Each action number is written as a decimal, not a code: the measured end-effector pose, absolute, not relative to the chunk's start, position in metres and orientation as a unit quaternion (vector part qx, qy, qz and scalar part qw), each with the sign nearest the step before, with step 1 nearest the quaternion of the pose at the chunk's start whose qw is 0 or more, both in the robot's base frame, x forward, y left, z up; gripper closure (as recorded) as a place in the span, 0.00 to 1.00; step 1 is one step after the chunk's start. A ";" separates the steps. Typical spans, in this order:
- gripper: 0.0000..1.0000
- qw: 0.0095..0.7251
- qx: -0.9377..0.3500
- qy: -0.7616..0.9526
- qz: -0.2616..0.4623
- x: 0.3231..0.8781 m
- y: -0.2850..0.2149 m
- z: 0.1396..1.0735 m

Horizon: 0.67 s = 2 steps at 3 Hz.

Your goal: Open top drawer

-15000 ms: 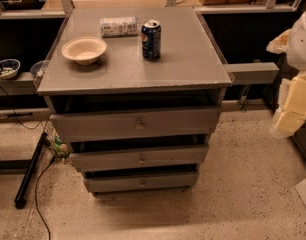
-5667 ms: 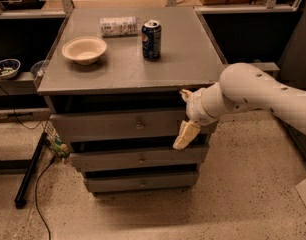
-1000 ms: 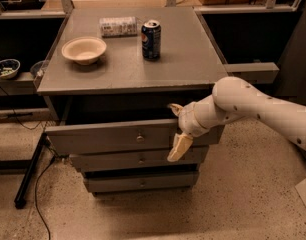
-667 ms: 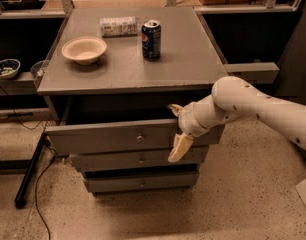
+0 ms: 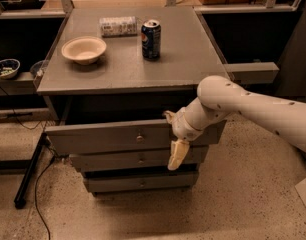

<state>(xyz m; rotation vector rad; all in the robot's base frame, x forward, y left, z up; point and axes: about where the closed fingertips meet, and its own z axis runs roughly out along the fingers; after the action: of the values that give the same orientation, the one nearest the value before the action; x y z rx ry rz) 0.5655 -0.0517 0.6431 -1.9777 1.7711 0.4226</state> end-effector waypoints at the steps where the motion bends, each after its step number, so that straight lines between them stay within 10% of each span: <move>1: 0.00 0.225 -0.717 0.642 0.153 0.565 -0.052 0.648; 2: 0.00 0.229 -0.716 0.637 0.170 0.558 -0.050 0.648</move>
Offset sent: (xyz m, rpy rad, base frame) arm -0.0149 -0.0002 0.0049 0.0883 0.0303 0.0332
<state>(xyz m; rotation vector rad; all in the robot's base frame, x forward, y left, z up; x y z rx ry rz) 0.5581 -0.0496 0.6482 -1.9701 1.7536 0.4684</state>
